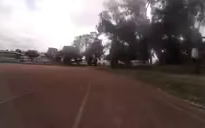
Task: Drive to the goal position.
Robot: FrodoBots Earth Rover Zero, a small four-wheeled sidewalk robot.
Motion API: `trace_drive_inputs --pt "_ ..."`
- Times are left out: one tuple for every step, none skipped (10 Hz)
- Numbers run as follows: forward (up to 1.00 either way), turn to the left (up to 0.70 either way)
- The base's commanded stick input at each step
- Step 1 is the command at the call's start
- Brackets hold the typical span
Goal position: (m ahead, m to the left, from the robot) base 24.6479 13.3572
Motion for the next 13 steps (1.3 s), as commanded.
trace_drive_inputs --pt "0.85 0.00" --pt "0.85 0.00" --pt "0.85 0.00" --pt "0.85 0.00" --pt "0.85 0.00" --pt "0.85 0.00" --pt "0.85 0.00" --pt "0.85 0.00" --pt "0.85 0.00" --pt "0.85 0.00" --pt "0.85 0.00" --pt "0.85 0.00" --pt "0.85 0.00"
